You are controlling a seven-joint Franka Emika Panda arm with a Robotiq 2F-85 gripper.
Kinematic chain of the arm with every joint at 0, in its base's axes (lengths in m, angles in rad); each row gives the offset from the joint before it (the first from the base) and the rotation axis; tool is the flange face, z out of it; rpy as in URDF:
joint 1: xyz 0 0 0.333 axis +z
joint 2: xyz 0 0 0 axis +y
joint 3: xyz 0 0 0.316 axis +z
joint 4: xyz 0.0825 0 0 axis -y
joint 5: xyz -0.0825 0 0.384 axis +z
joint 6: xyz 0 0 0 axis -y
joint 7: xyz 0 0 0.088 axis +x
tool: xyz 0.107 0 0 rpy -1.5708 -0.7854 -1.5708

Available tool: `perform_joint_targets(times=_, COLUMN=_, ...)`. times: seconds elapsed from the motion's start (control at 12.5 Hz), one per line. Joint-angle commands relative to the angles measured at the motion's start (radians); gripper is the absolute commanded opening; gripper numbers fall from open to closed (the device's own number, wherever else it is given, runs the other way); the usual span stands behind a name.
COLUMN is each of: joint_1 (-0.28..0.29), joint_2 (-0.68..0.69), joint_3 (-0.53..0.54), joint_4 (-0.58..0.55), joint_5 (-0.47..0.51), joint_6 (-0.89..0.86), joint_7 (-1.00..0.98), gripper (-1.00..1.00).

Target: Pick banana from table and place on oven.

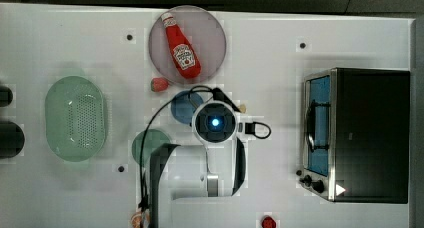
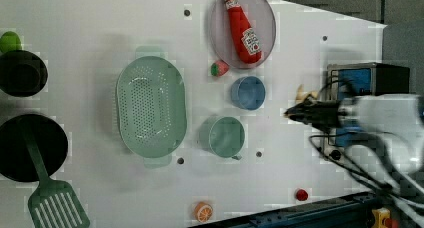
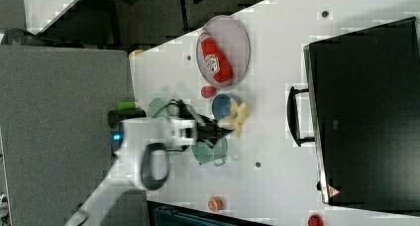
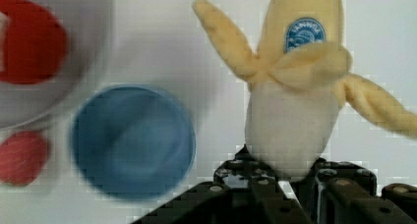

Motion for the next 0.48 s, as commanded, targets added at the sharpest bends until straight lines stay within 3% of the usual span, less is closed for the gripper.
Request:
perform_joint_targets(times=0.08, joint_1=-0.003, joint_2=-0.192, joint_3=-0.005, joint_4=0.145, joint_5=-0.009, joint_6=-0.26, joint_7=0.009, gripper=-0.58)
perform_joint_targets(times=0.32, joint_1=-0.008, joint_2=-0.267, joint_3=-0.054, joint_4=0.334, joint_5=-0.009, joint_6=-0.549, joint_7=0.007, gripper=-0.58)
perform_joint_targets(times=0.48, joint_1=-0.014, joint_2=-0.252, joint_3=-0.124, joint_4=0.443, joint_5=-0.01, joint_6=-0.64, joint_7=-0.009, gripper=-0.58)
